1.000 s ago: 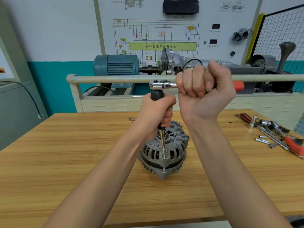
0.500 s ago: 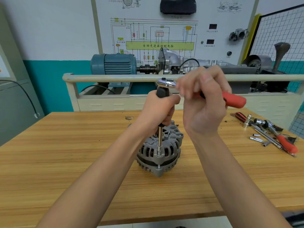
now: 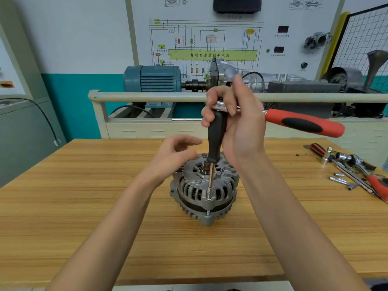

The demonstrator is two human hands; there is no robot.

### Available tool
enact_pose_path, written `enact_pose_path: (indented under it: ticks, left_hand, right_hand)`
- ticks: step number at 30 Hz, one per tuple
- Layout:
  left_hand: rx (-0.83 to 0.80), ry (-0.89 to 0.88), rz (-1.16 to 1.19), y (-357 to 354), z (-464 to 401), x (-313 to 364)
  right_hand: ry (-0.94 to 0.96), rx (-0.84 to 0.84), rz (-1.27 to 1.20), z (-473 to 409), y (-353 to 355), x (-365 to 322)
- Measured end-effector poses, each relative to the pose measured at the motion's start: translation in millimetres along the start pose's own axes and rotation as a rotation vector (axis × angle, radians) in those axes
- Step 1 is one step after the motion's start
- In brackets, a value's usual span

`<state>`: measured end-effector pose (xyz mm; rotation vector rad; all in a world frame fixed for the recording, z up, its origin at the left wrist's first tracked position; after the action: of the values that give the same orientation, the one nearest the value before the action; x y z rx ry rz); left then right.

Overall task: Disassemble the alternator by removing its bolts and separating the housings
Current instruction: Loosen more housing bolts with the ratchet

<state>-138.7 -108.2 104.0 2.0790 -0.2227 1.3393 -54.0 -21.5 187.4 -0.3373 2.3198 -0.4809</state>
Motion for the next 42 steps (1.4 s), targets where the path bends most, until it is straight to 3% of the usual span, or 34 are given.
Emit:
enact_pose_path:
  ticks: [2,4,8,19,42]
  left_hand:
    - [0.213,0.017,-0.302,-3.3,-6.8,-14.0]
    - [0.146,0.017,-0.553,-25.8,-8.7,-25.2]
    - [0.168,-0.009,-0.679,-28.8,-13.4,-34.0]
    - [0.240,-0.064,-0.650,-27.7,-16.9,-36.9]
    - [0.276,-0.084,-0.570,-24.6,-15.1,-35.3]
  right_hand:
    - [0.026,-0.012,0.015,-0.7,1.1,3.0]
    - [0.046,-0.017,0.029,-1.6,2.5,5.2]
    - [0.048,-0.054,-0.010,-2.6,6.3,6.5]
    - [-0.116,-0.162,-0.102,-15.9,7.4,17.5]
    - [-0.160,-0.374,-0.176,-19.2,-5.0,20.7]
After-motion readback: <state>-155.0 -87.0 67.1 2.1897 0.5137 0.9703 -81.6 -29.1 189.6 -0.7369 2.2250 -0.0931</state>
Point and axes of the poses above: each hand's wrist, its own z-axis away from the middle knuckle, its own y-axis out of the back of the hand, x = y × z, the point moved 6 cm from there along -z, towards the middle knuckle, and after that the axes turned 1 degree about -z, right-handed, at the moved point
